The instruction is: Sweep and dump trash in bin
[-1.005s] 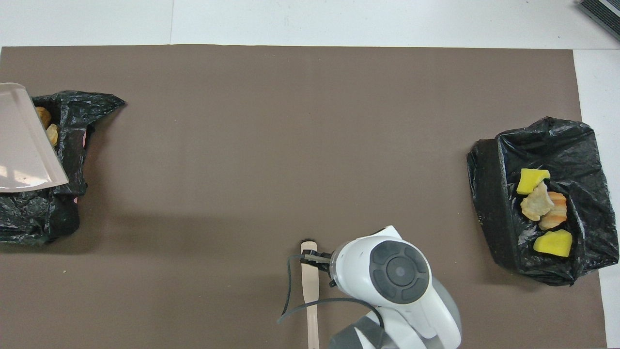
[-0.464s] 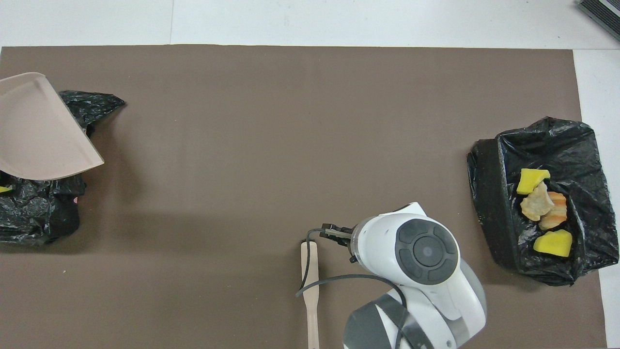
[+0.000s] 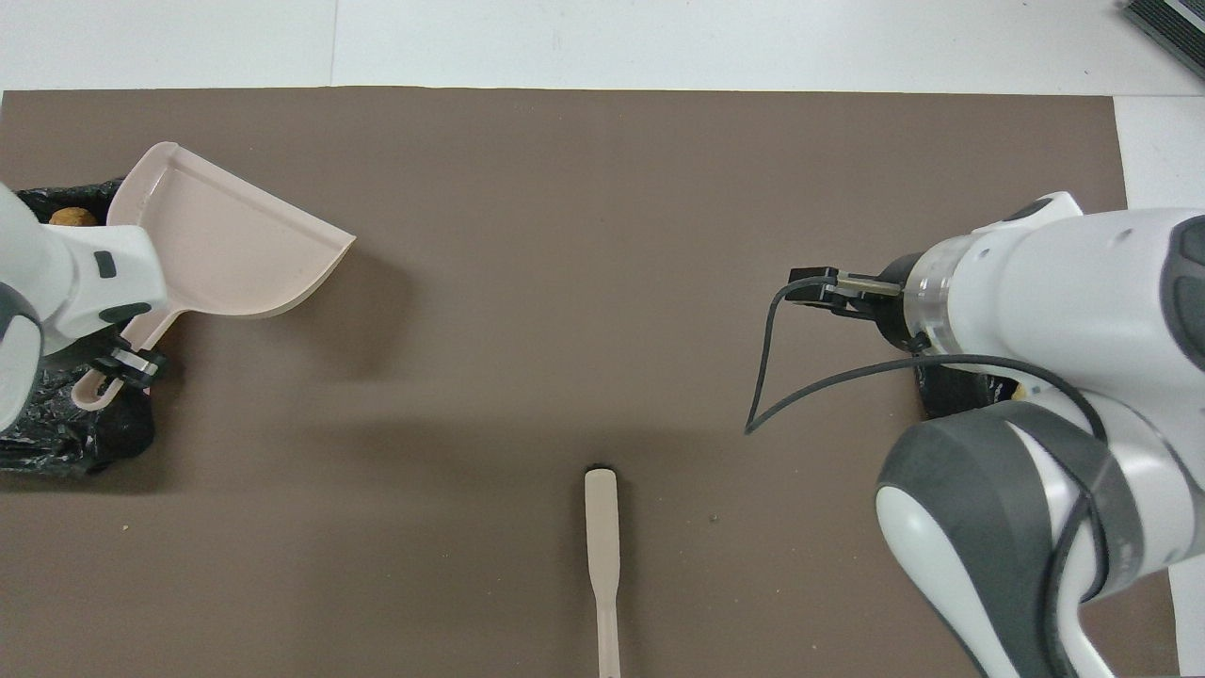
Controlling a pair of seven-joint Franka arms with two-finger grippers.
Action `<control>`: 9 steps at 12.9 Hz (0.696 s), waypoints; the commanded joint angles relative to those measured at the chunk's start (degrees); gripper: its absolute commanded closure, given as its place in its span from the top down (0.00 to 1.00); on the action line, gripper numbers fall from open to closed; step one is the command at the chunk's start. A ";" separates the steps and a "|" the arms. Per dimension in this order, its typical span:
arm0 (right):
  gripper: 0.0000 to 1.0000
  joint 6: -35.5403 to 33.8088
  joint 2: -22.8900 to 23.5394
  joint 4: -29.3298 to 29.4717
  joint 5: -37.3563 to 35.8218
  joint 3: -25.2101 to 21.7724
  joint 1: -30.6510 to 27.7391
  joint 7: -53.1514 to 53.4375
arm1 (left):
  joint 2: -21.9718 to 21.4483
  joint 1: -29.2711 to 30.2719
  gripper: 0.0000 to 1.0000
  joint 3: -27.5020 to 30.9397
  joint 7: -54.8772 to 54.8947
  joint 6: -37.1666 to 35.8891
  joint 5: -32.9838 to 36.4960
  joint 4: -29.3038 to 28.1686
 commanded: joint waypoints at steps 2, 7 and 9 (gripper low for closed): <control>1.00 -10.05 1.79 8.15 -3.40 0.57 -2.87 -1.66 | -0.93 -10.36 0.00 0.95 -6.02 1.00 -2.47 -1.79; 1.00 -18.43 3.82 14.59 -5.70 0.57 -5.43 -10.34 | 4.94 -20.91 0.00 1.04 -24.79 9.16 -11.86 -0.74; 1.00 -19.75 4.08 15.90 -5.78 0.66 -6.40 -13.33 | 8.56 -24.79 0.00 1.04 -31.22 15.56 -16.51 -0.64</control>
